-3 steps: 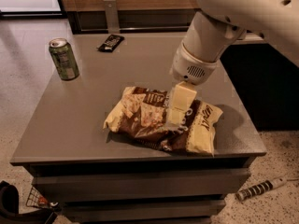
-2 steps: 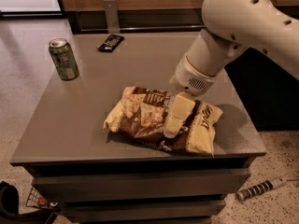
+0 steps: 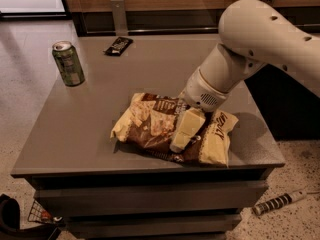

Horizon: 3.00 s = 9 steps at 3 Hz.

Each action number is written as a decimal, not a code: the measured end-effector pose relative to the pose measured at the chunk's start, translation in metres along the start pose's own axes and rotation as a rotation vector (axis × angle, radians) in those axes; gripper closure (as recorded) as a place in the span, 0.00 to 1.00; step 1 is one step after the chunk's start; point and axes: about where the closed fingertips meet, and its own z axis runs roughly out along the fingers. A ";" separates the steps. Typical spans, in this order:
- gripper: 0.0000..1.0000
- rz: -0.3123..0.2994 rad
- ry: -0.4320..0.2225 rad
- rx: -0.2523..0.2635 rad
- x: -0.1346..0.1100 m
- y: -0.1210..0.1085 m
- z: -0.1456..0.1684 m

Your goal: Move brown chip bag near rxbar chocolate

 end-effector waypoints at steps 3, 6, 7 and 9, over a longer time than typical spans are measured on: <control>0.85 -0.005 0.002 0.000 -0.002 0.002 0.000; 1.00 -0.005 0.002 0.001 -0.004 0.002 -0.004; 1.00 -0.005 0.001 0.001 -0.004 0.002 -0.004; 1.00 -0.005 0.001 0.001 -0.004 0.002 -0.005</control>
Offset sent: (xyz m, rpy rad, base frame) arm -0.0007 0.0008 0.0003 -0.0004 -0.0008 0.0015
